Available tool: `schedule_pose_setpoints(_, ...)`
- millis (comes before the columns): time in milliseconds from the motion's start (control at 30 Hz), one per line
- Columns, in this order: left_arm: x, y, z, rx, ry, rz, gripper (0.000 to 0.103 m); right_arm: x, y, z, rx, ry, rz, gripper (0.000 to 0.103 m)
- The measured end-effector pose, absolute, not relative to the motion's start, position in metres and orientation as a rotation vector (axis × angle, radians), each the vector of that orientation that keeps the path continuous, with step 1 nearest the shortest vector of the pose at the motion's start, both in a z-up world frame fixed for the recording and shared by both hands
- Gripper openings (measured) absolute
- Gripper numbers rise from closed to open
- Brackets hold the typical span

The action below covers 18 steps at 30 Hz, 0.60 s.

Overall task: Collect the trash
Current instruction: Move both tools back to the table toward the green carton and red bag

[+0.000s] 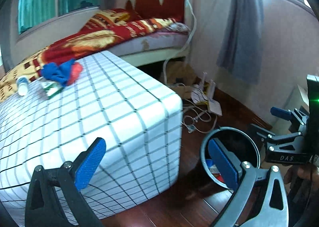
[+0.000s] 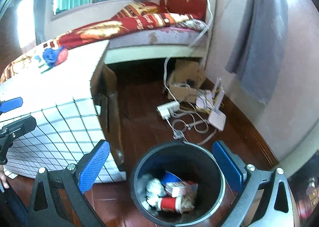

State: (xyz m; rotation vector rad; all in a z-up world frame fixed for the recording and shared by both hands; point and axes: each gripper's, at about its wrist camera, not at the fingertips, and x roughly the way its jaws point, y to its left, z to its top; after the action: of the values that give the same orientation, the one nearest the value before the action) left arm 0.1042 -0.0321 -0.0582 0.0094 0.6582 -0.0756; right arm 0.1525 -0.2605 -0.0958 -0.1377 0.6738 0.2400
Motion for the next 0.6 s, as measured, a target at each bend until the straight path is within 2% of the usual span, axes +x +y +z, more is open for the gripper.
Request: schedule_pose_setpoints(600, 0.09, 0.086, -0.036, -0.042, 0.634, 0.121, 0.103, 0.155, -0.139, -0.069, -0.181, 0.524, 0.458, 0.103)
